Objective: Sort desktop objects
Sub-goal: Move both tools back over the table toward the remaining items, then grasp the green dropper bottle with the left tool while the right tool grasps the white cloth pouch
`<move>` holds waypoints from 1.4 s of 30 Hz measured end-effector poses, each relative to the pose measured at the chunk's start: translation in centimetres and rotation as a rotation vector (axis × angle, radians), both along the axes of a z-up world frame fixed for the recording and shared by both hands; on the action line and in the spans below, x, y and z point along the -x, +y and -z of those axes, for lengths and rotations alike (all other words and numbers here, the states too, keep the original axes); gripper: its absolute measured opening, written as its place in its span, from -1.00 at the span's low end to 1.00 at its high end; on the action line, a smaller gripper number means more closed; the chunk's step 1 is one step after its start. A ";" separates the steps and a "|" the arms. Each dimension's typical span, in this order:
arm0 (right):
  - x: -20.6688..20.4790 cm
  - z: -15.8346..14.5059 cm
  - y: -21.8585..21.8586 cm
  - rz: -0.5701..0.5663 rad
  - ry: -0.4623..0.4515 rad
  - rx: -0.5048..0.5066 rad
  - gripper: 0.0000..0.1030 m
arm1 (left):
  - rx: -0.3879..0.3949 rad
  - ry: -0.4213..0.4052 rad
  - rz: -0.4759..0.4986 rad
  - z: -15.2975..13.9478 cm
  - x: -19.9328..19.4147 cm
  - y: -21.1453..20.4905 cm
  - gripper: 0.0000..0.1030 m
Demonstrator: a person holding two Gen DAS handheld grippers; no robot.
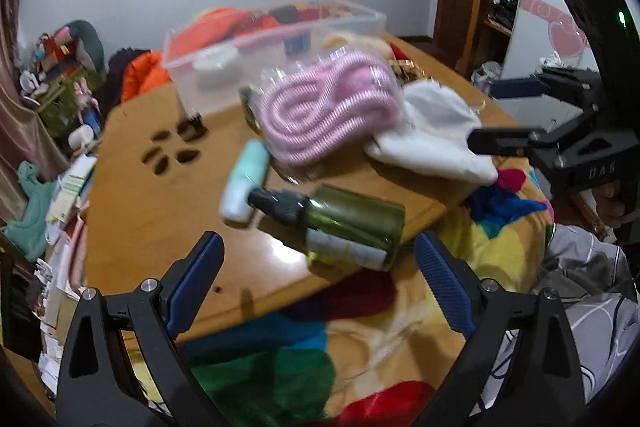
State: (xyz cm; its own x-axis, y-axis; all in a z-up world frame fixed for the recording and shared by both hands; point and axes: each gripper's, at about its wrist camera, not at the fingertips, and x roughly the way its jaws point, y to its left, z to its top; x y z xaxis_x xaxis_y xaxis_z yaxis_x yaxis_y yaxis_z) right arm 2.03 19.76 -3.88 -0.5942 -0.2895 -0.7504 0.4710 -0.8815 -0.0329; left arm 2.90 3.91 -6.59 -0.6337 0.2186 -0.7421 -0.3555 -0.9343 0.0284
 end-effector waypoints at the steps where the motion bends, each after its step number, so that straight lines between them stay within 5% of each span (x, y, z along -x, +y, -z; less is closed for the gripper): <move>1: 0.3 0.2 -0.1 -0.008 -0.013 0.014 0.75 | -0.002 -0.008 0.004 0.2 0.1 0.2 0.88; 12: 3.0 3.2 -2.3 -0.070 -0.074 -0.042 0.75 | -0.039 -0.093 -0.020 2.2 2.4 1.8 0.88; 19: 3.9 3.7 -2.1 -0.074 -0.080 -0.008 0.72 | -0.050 -0.045 -0.092 1.8 2.6 1.3 0.88; 27: 3.6 4.2 -2.3 -0.102 -0.068 -0.004 0.38 | -0.052 -0.025 -0.125 1.9 2.9 0.8 0.52; 35: 3.1 3.7 -1.7 -0.102 -0.066 0.030 0.04 | -0.064 -0.008 -0.147 1.8 2.9 0.2 0.52; 42: 3.5 3.2 -0.1 -0.098 -0.145 0.158 -0.26 | -0.056 0.050 -0.164 0.5 2.4 -0.3 0.52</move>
State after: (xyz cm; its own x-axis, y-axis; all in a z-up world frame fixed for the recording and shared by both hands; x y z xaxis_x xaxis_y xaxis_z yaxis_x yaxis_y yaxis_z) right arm -1.49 19.69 -7.06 -0.4469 -0.4615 -0.7664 0.5446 -0.8199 0.1762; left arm 0.55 3.64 -7.04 -0.6999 0.1498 -0.6984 -0.1979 -0.9802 -0.0119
